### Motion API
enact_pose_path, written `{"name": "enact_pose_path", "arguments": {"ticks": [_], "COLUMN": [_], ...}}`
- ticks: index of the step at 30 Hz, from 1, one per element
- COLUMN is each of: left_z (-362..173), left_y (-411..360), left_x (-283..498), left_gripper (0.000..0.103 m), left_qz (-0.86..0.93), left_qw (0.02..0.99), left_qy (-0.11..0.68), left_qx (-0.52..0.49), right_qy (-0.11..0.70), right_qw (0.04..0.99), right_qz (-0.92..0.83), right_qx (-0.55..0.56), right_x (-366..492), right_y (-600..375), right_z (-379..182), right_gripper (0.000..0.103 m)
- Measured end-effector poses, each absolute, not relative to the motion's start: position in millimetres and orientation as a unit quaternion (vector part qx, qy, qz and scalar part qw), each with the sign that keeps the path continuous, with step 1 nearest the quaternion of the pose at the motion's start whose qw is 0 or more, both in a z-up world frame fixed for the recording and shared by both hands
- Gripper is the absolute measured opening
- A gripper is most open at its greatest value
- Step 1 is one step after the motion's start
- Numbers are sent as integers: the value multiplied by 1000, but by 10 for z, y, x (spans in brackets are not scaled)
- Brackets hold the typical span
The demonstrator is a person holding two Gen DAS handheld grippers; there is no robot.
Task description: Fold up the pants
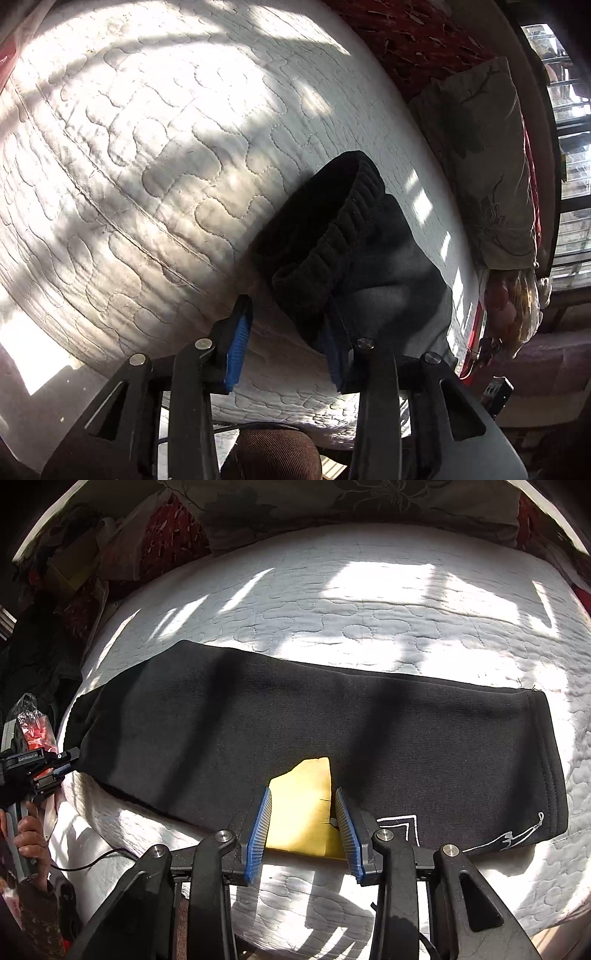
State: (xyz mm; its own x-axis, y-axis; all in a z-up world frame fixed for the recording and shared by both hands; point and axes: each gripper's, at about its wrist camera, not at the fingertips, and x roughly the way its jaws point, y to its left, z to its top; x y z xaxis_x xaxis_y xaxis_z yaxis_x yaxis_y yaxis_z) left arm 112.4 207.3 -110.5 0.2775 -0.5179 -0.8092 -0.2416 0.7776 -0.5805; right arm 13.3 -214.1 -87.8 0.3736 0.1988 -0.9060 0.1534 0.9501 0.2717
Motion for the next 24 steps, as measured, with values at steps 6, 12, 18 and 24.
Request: {"name": "enact_pose_path", "arguments": {"ticks": [6,12,18,24], "left_z": [-954,-931,-1004,-1137], "left_y": [2216,2014,1871,1813], "left_x": [943,979,1081,1207], "left_gripper": [47,49,49,52], "left_qz": [-129,-145,-130,-82], "left_qw": [724,725,710,696], "left_qy": [570,575,583,607], "left_qx": [-365,-349,-372,-374], "right_qy": [520,490,487,521], "right_qw": [826,816,812,803], "right_qz": [8,-106,-149,-130], "right_qx": [216,288,286,260], "right_x": [12,-285,-514,-399], "right_y": [-2525,-3507,-3702,-3585], "right_z": [-629,-523,-676,-897], "right_gripper": [38,47,47,38]}}
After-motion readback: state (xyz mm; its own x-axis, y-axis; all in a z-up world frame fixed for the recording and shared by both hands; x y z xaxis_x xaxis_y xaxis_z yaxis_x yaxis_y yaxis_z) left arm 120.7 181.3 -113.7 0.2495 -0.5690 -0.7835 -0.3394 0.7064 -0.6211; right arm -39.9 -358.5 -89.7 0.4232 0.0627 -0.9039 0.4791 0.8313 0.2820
